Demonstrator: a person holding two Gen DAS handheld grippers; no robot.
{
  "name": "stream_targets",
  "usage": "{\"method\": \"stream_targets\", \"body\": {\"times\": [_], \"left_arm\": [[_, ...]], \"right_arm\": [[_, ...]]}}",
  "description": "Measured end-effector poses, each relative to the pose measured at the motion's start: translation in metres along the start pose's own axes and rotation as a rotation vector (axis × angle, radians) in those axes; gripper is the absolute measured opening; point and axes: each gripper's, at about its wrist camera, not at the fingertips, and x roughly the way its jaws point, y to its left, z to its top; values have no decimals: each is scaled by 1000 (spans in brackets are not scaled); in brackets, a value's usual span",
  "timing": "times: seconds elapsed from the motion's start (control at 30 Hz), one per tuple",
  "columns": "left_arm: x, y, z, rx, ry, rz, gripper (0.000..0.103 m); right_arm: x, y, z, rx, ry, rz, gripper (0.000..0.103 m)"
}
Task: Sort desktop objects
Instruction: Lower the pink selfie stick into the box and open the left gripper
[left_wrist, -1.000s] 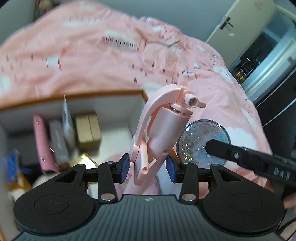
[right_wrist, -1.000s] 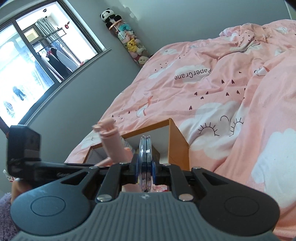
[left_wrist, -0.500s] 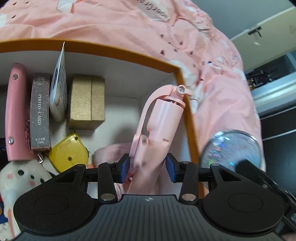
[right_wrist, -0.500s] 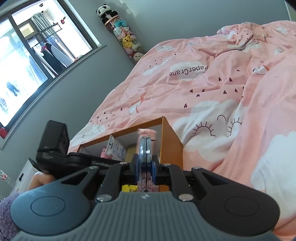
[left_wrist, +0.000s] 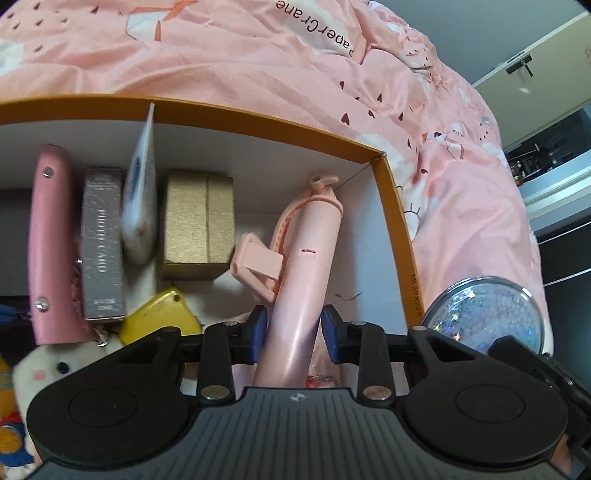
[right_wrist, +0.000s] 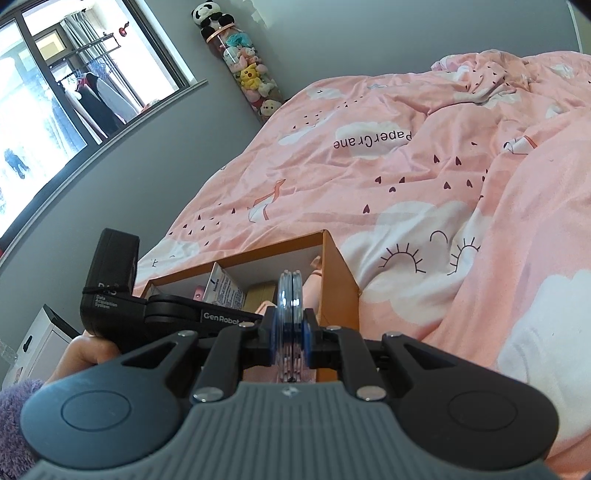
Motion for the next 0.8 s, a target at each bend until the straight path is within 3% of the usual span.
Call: {"method": "stream_targets", "body": {"times": [0.2, 0.43, 0.6, 0.8], "left_arm": [[-6, 7, -2, -19, -14, -10, 38], [-34, -2, -13, 59, -87, 42, 38], [-75, -5, -28, 151, -174, 118, 38], [-127, 14, -42, 176, -298, 268, 38]], "right_arm": [[-1, 4, -2, -4, 5, -1, 14], [1, 9, -3, -7, 15, 3, 14], [8, 18, -3, 21, 37, 56, 14], [34, 45, -6, -4, 105, 122, 14]]}}
